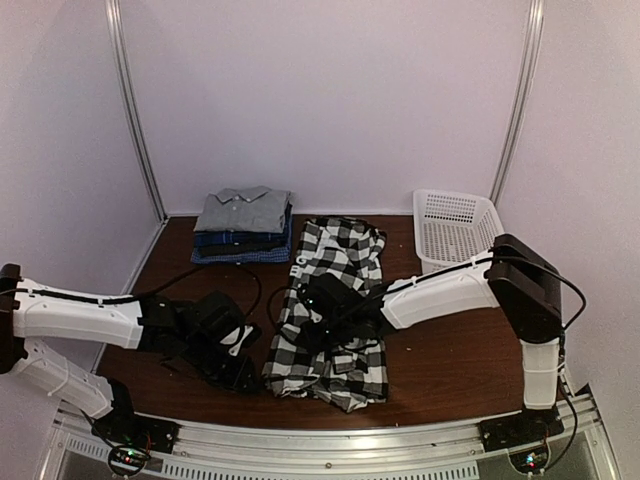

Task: Fold and stack the long sleeve shirts

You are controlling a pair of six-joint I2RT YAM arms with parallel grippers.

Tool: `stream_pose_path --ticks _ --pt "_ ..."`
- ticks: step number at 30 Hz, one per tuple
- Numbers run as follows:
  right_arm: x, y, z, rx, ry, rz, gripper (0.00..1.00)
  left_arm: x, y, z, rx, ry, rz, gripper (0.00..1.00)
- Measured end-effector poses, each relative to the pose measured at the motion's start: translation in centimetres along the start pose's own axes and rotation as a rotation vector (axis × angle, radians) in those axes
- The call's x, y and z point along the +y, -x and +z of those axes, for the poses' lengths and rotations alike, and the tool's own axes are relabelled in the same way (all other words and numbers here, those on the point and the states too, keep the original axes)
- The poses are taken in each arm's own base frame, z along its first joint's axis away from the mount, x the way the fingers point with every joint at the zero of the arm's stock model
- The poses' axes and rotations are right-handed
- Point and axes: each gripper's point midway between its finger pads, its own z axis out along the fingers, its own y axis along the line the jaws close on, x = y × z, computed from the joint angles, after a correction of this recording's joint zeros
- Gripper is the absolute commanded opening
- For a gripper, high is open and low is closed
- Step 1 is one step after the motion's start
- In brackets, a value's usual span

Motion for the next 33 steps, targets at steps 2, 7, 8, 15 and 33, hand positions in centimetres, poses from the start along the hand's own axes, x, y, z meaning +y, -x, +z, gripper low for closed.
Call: stream_pose_path --ticks 2,7,8,15,33 --pt "0.0 0.0 0.0 0.002 -0.002 -0.002 0.35 0.2 -0.4 -0.1 0.018 0.010 0.002 0.34" --pt "-0.1 0.0 -0.8 0.007 -0.008 -0.003 0.38 -1.0 0.7 -1.5 -0.002 0.002 0.030 0.33" --pt "-0.1 0.2 -1.2 0.004 -0.009 -0.003 0.38 -1.8 1.4 -2.1 -0.021 -0.010 0.040 0.33" --pt "0.1 1.5 -7.9 -0.088 0.018 0.028 0.37 -5.9 5.7 -2.6 -0.115 -0.083 0.121 0.30" --pt "-1.7 -10.3 -10.1 0.048 -0.015 0.077 0.31 -4.4 3.1 6.2 0.038 -0.069 0.171 0.25"
